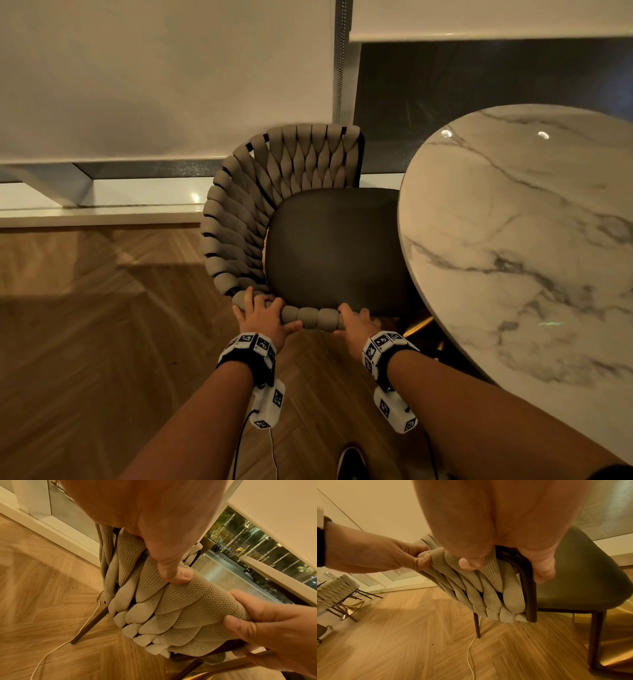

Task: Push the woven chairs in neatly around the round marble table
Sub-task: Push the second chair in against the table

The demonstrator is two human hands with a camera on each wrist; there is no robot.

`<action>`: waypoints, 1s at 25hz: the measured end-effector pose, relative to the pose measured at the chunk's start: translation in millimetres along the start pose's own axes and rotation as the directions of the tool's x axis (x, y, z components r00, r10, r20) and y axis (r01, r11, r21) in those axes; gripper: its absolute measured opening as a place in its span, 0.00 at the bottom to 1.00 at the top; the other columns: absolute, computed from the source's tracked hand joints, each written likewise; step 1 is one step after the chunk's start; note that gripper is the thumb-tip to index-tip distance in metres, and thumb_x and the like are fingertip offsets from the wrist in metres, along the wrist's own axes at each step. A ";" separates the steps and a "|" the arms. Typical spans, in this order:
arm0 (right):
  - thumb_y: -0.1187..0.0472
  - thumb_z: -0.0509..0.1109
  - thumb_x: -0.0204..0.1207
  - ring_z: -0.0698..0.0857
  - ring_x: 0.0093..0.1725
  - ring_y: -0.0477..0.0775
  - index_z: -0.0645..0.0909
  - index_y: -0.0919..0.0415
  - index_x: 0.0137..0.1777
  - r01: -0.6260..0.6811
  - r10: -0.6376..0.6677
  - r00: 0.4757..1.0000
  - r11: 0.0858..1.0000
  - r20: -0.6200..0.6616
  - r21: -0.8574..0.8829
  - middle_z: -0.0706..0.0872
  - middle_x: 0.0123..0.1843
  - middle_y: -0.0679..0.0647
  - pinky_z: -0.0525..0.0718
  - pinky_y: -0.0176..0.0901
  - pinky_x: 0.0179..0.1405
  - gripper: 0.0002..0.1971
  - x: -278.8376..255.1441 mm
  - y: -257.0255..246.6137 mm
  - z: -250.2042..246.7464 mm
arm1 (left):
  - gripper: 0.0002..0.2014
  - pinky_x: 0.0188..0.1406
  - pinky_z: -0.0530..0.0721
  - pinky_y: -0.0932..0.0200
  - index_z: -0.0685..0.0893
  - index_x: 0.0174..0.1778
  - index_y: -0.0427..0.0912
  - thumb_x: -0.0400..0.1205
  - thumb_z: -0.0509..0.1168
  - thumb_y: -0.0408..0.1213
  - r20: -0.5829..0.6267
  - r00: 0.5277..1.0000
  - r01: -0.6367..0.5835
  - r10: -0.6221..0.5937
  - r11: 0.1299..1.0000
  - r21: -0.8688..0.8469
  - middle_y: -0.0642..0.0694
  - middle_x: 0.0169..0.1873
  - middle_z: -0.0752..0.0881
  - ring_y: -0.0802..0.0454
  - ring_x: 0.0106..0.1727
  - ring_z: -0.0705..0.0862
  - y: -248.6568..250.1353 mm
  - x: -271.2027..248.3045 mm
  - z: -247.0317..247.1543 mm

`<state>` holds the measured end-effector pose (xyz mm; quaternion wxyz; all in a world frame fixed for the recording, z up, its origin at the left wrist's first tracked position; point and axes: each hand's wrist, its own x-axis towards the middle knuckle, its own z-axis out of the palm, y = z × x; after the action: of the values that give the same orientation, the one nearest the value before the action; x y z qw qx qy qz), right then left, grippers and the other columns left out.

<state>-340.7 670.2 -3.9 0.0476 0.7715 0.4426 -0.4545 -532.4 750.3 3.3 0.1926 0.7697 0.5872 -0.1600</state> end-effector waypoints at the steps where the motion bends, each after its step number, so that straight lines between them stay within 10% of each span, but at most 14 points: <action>1: 0.48 0.64 0.84 0.69 0.75 0.74 0.64 0.41 0.76 -0.001 0.001 1.000 1.000 0.001 0.001 0.66 0.77 0.63 0.77 0.68 0.71 0.23 0.2 0.3 0.3 | 0.32 0.81 0.46 0.22 0.73 0.73 0.57 0.76 0.61 0.68 -0.001 1.000 0.000 0.000 1.000 0.001 0.43 0.79 0.68 0.35 0.86 0.44 0.3 -0.5 -0.1; 16: 0.44 0.63 0.82 0.72 0.72 0.71 0.63 0.39 0.74 0.035 -0.034 0.999 0.999 0.025 -0.040 0.68 0.75 0.61 0.77 0.69 0.67 0.22 1.5 7.2 -2.9 | 0.33 0.80 0.46 0.21 0.71 0.74 0.55 0.76 0.60 0.69 0.022 1.000 0.000 0.000 1.000 0.001 0.41 0.80 0.65 0.33 0.86 0.41 -3.5 3.3 5.4; 25: 0.53 0.62 0.83 0.80 0.71 0.62 0.62 0.37 0.81 0.142 -0.136 0.990 0.972 -0.047 0.186 0.74 0.78 0.56 0.78 0.59 0.73 0.28 -40.5 40.3 -11.0 | 0.37 0.86 0.53 0.36 0.59 0.84 0.51 0.81 0.59 0.62 0.021 0.999 -0.044 0.045 0.997 -0.070 0.42 0.87 0.52 0.37 0.87 0.44 -1.3 -23.5 0.6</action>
<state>-312.1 625.2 19.3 -0.0654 0.7472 0.4512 -0.4836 -539.8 730.5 13.7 0.2294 0.7736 0.5728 -0.1439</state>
